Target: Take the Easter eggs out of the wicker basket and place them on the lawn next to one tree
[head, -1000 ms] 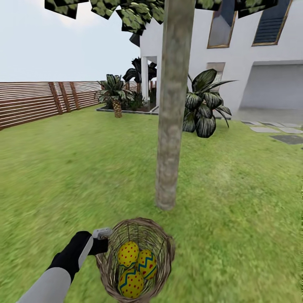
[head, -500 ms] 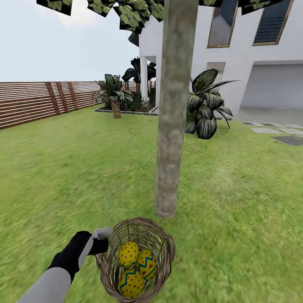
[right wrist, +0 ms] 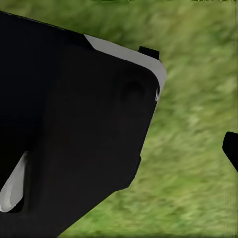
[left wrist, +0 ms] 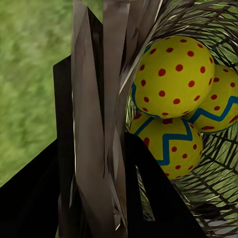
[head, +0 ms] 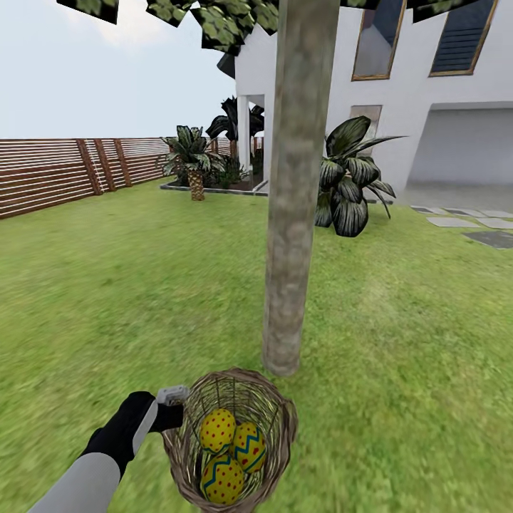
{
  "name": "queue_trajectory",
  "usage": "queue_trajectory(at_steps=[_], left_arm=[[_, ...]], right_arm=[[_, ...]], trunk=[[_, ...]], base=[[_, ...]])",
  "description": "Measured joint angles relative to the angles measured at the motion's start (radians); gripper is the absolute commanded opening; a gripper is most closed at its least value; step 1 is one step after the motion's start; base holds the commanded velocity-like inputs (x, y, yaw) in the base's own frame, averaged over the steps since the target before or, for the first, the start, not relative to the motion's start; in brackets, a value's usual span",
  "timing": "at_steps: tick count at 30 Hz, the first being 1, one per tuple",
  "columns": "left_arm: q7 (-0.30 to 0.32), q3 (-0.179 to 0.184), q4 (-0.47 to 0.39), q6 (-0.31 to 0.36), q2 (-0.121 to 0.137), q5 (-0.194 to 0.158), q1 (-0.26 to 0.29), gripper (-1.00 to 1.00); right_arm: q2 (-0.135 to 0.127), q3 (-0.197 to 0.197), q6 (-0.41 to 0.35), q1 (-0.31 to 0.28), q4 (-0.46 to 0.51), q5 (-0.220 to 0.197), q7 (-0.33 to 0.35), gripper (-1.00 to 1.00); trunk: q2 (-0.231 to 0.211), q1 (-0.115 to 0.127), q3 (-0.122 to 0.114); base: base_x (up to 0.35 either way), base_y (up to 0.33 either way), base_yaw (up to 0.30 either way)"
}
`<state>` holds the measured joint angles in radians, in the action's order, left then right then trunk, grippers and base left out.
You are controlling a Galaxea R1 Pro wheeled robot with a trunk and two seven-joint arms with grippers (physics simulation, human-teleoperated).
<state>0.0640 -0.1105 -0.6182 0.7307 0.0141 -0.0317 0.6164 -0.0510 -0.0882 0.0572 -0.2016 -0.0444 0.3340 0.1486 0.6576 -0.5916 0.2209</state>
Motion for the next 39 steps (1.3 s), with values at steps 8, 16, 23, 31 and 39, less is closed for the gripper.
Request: queue_trajectory(at_steps=[8,16,23,31,39], left_arm=[[-0.001,0.0,0.0,0.0,0.0,0.001,0.001,-1.0],[-0.001,0.0,0.001,0.0,0.0,0.0,0.0,-1.0],[0.0,0.0,0.0,0.0,0.0,0.0,0.0,-1.0],[0.002,0.002,0.003,0.008,-0.005,-0.001,0.0,-1.0],[0.002,0.0,0.003,0.007,-0.005,-0.001,0.0,-1.0]], right_arm=[[-0.103,-0.004,-0.53,-0.121,0.349,-0.003,-0.004,1.0],[-0.121,-0.021,-0.775,-0.359,0.969,-0.113,0.352,1.0],[-0.113,-0.021,-0.758,-0.411,0.971,-0.107,0.519,1.0],[-0.106,-0.013,-0.757,-0.414,0.962,-0.094,0.528,1.0],[-0.106,-0.014,-0.757,-0.407,0.962,-0.093,0.529,1.0]], trunk=[[0.0,0.0,0.0],[0.0,0.0,0.0],[0.0,0.0,0.0],[0.0,0.001,0.0],[0.0,0.0,0.0]], base=[[0.0,0.0,0.0],[0.0,0.0,0.0],[0.0,0.0,0.0],[0.224,0.0,0.0],[0.189,0.0,0.0]])
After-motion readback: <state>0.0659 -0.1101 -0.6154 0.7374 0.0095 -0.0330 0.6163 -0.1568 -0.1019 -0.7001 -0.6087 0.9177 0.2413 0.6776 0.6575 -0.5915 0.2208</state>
